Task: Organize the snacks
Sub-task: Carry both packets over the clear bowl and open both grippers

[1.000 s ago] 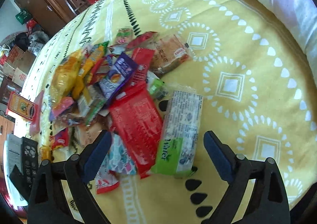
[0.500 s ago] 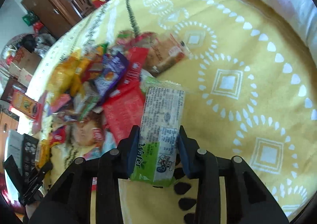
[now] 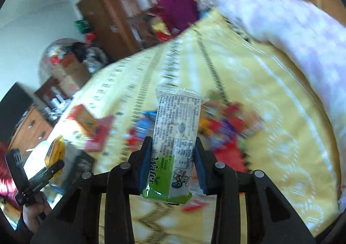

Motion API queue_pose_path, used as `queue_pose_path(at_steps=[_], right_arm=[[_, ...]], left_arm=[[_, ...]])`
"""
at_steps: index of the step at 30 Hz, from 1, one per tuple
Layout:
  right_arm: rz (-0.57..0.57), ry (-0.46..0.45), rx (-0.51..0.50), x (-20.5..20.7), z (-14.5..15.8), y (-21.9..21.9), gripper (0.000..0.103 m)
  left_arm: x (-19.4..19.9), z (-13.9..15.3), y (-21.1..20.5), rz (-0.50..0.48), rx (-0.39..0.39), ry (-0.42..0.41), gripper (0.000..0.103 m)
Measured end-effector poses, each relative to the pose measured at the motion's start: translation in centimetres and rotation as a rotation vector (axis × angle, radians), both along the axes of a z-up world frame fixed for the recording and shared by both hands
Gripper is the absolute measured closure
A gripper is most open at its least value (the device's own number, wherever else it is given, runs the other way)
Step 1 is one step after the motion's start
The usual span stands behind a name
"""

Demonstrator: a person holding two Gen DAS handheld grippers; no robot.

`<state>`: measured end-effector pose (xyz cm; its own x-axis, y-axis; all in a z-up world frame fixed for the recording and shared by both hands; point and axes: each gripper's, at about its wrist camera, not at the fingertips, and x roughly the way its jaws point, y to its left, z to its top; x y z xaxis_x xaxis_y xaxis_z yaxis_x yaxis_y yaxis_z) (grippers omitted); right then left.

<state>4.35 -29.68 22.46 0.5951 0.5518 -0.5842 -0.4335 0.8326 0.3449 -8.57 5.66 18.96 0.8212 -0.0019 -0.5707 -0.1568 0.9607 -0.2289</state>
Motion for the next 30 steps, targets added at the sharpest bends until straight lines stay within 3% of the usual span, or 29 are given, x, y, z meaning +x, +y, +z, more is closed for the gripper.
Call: queue_pose_path(at_steps=[6,13,16,22,30], right_arm=[[0.211,-0.074,0.081,-2.5,5.3,10.9,0.063],[0.467,-0.066,0.147,-7.5,8.2,25.5,0.063],[0.572,-0.038,0.152,-9.8,8.1,31.5,0.063],[0.716,0.047,0.110,-12.8,5.1,41.3,0.063],[0.778,0.105,0.057,-15.3,2.0,46.8,0.063]], left_arm=[[-5.1,5.0,6.4,0.160,0.064,-0.091,0.059],[-12.1,6.9,16.0,0.383,0.080,-0.104,0.059],[-14.3,6.2,19.8,0.466,0.079,-0.076,0.059],[-14.6,3.3,22.6,0.541,0.048,0.011,0.059],[-15.3,1.4,24.3,0.541,-0.003,0.052,0.059]])
